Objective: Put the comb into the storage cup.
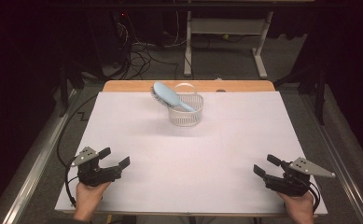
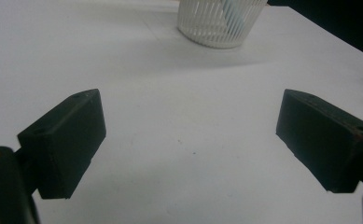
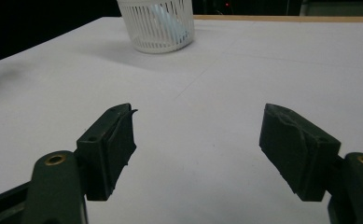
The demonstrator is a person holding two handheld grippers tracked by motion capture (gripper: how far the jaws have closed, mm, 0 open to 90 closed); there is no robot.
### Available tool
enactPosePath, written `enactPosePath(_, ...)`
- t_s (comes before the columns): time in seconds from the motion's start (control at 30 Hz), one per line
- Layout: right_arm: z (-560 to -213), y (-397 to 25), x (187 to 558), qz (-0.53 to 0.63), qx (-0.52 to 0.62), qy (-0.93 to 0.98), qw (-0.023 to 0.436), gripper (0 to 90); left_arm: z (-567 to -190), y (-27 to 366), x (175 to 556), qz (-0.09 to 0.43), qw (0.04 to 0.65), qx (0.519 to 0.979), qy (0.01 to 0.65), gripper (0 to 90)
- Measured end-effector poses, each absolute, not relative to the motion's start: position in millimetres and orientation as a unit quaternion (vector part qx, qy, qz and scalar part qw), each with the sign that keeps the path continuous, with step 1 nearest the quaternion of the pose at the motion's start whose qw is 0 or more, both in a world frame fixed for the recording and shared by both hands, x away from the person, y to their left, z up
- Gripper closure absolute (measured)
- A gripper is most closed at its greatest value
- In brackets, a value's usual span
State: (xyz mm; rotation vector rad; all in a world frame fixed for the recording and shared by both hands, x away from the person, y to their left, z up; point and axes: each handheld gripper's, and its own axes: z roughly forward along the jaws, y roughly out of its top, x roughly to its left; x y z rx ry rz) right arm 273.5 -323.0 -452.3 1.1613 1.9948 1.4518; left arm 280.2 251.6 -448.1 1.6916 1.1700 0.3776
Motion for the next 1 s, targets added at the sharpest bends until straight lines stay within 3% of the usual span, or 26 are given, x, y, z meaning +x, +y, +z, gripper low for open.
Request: enactPosePath(1.0,-451.8,-321.5,270.9,0.517,0.41,0.722,0.206,26.7,-456.9,256.6,277.5,0.153,0.493,0.7,0.494,7.6)
